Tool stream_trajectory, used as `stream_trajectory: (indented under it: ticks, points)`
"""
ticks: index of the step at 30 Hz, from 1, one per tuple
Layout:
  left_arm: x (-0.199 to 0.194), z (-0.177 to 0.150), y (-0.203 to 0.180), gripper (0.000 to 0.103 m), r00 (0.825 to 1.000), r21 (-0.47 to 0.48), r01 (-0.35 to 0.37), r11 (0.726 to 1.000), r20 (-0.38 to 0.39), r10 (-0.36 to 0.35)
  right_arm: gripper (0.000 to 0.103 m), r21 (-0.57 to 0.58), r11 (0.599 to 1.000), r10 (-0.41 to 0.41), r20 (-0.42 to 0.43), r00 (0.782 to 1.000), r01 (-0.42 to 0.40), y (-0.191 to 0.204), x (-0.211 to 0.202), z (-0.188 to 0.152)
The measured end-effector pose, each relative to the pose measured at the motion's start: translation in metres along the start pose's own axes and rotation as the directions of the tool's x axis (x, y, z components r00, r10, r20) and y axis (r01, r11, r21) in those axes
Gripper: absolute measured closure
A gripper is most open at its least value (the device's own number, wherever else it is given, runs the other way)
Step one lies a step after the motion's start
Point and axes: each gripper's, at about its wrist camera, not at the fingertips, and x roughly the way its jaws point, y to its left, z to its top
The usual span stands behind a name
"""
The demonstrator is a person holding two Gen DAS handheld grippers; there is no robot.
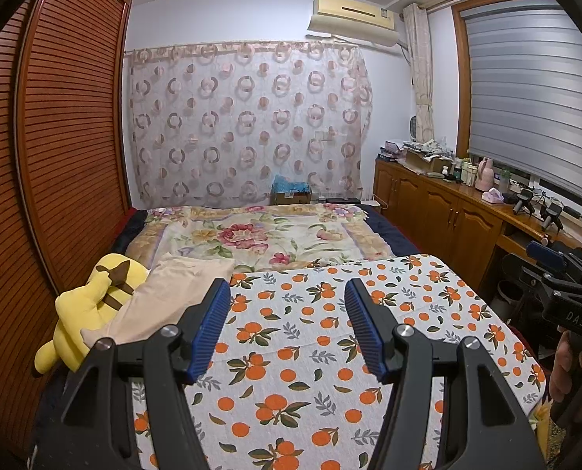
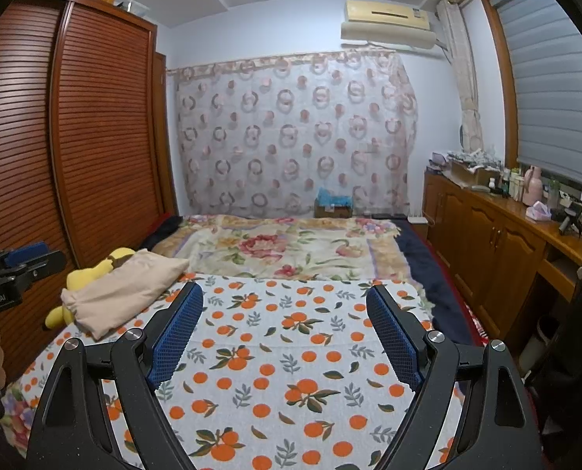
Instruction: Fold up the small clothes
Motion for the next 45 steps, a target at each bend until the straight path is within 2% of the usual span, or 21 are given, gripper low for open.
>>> stream_trajectory:
  ticks: [45]
  points:
    - [-0.0063,-0.0011,-0.0038,0.043,1.000,0.002,-0.001,1.000,-0.001,0.001,0.016,0.001,1.000,-0.002,0.000,1.000,0.002,-0.0025,-0.0008,-0.0018]
